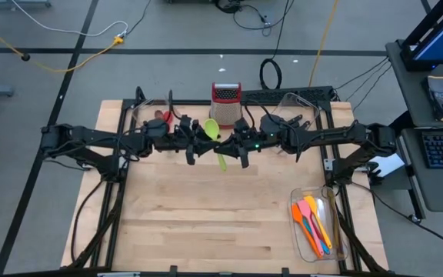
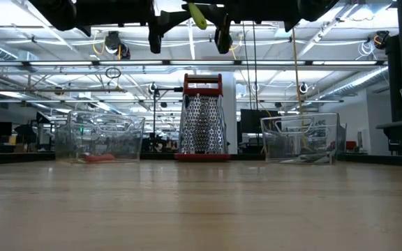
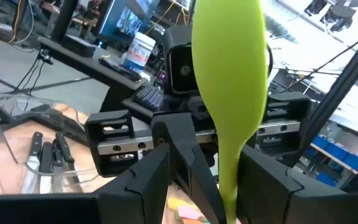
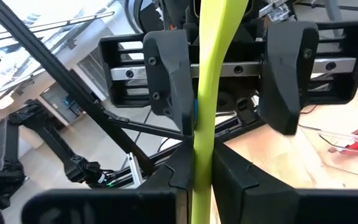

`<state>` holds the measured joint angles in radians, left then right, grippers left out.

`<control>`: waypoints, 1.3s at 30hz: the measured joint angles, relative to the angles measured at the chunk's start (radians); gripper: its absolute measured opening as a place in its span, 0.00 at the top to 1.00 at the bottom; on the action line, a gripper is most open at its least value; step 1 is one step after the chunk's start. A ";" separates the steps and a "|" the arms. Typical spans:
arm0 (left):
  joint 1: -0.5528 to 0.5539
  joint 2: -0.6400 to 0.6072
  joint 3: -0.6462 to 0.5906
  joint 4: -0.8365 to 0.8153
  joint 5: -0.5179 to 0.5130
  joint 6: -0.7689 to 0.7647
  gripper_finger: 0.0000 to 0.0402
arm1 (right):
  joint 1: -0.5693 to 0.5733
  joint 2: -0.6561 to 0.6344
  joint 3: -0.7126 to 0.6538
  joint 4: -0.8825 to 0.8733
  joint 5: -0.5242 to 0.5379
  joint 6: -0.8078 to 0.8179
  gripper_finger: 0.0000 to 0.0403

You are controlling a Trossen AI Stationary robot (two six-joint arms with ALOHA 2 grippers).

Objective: Pick & Place Kitchen Items
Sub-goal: Put the light green serving spoon into the top left transparent bin

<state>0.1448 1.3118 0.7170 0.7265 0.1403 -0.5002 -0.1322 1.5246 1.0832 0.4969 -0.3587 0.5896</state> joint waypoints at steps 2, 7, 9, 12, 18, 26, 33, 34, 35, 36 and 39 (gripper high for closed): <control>0.000 0.008 0.000 0.003 0.001 -0.011 0.56 | 0.001 0.000 0.000 -0.003 0.018 -0.002 0.94; 0.000 0.011 0.000 0.009 0.010 -0.008 0.66 | 0.001 0.000 0.000 -0.011 0.021 0.000 0.94; 0.003 0.011 0.000 0.018 0.026 0.000 0.77 | 0.000 0.000 0.000 -0.015 0.023 0.000 0.94; 0.016 0.011 0.000 0.039 0.076 -0.011 0.94 | 0.000 0.000 0.000 -0.017 0.026 -0.007 0.94; 0.024 0.011 0.000 0.033 0.092 -0.008 0.97 | 0.000 0.000 0.000 -0.039 0.019 -0.006 0.85; 0.061 0.011 0.000 -0.117 0.071 -0.018 0.97 | 0.000 0.000 0.000 -0.213 0.022 0.001 0.64; 0.130 -0.001 0.000 -0.295 0.016 -0.095 0.97 | 0.005 0.000 0.000 -0.408 -0.004 -0.004 0.55; 0.142 -0.009 -0.001 -0.325 0.020 -0.118 0.97 | 0.004 0.000 0.000 -0.430 -0.004 -0.004 0.55; 0.151 -0.020 -0.001 -0.352 0.027 -0.145 0.97 | 0.002 0.000 0.000 -0.448 -0.002 -0.004 0.55; 0.161 -0.034 -0.001 -0.391 0.027 -0.171 0.97 | 0.001 0.000 0.000 -0.466 -0.002 -0.005 0.55; 0.188 -0.096 -0.001 -0.516 0.007 -0.226 0.97 | 0.000 0.000 0.000 -0.505 -0.038 -0.015 0.56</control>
<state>0.3329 1.2154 0.7158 0.2102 0.1477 -0.7265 -0.1326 1.5246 1.0832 -0.0085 -0.3968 0.5744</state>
